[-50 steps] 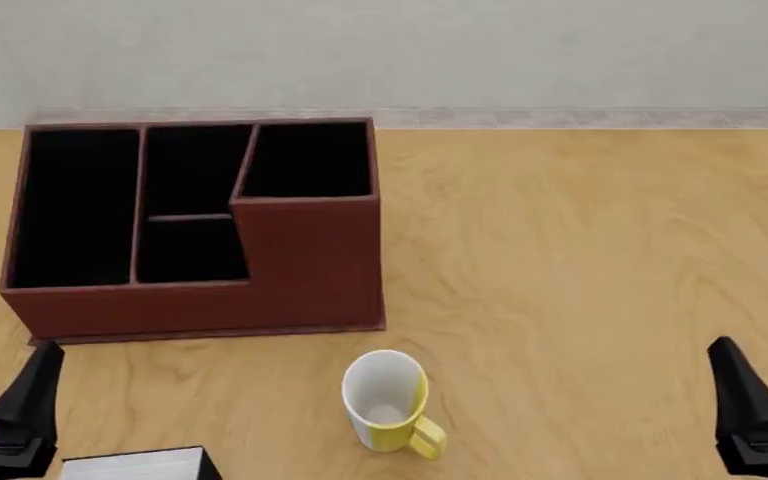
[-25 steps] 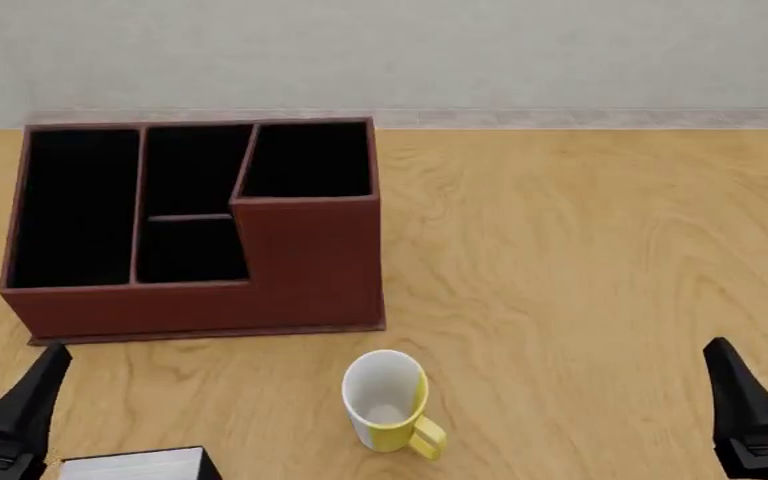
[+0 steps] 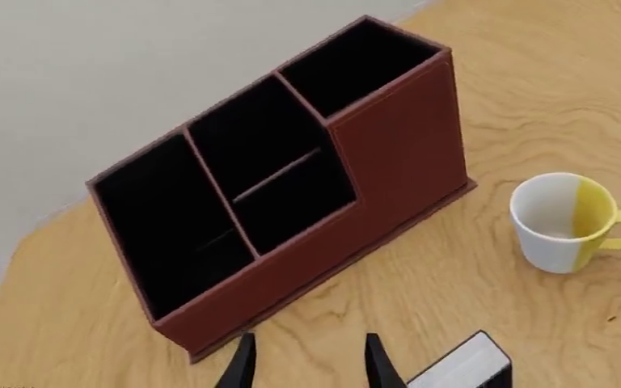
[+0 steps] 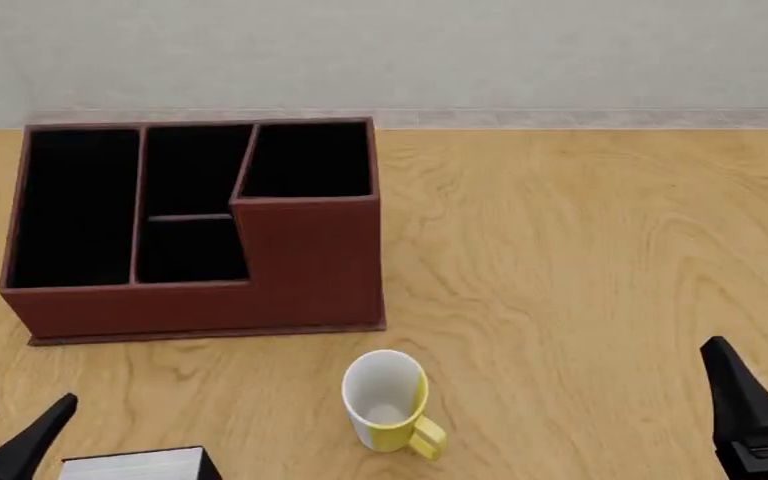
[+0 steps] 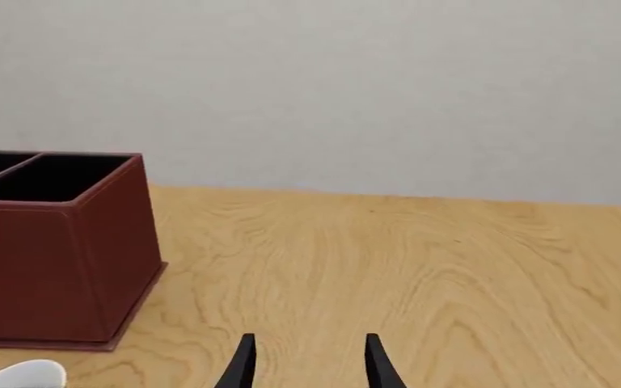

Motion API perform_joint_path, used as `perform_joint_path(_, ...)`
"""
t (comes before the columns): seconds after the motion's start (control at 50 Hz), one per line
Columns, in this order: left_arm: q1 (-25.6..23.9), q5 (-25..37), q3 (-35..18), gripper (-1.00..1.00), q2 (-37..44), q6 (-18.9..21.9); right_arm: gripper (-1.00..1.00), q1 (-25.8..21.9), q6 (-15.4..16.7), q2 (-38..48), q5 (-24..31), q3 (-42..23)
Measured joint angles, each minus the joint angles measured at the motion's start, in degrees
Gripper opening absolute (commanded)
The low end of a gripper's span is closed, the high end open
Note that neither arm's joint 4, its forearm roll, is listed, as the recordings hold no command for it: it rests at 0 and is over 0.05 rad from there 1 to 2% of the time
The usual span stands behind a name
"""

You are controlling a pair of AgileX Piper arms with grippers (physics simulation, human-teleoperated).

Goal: Pick up the book and place it in the right compartment of the caddy.

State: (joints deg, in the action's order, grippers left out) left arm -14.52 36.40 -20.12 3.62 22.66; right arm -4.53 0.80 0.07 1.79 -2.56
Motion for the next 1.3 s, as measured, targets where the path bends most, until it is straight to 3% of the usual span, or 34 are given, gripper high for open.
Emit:
perform_joint_path(0.34,-1.5,11.4,-5.6,1.0,3.5,6.8,1.0,-1.2,0.4,0.0,0.4,-0.6)
perform_joint_path(0.62,-5.2,20.5,-8.9,1.0,3.1,9.3,1.0,-2.2,0.5,0.0,0.6,-1.0)
perform_joint_path(0.96,-9.5,30.0,-7.7,1.0,1.5,13.9,1.0,-3.2,0.5,0.0,1.0,-1.5)
perform_joint_path(1.3,-10.5,31.5,-5.7,1.0,3.0,17.8,1.0,-3.2,0.6,0.0,1.1,-1.6)
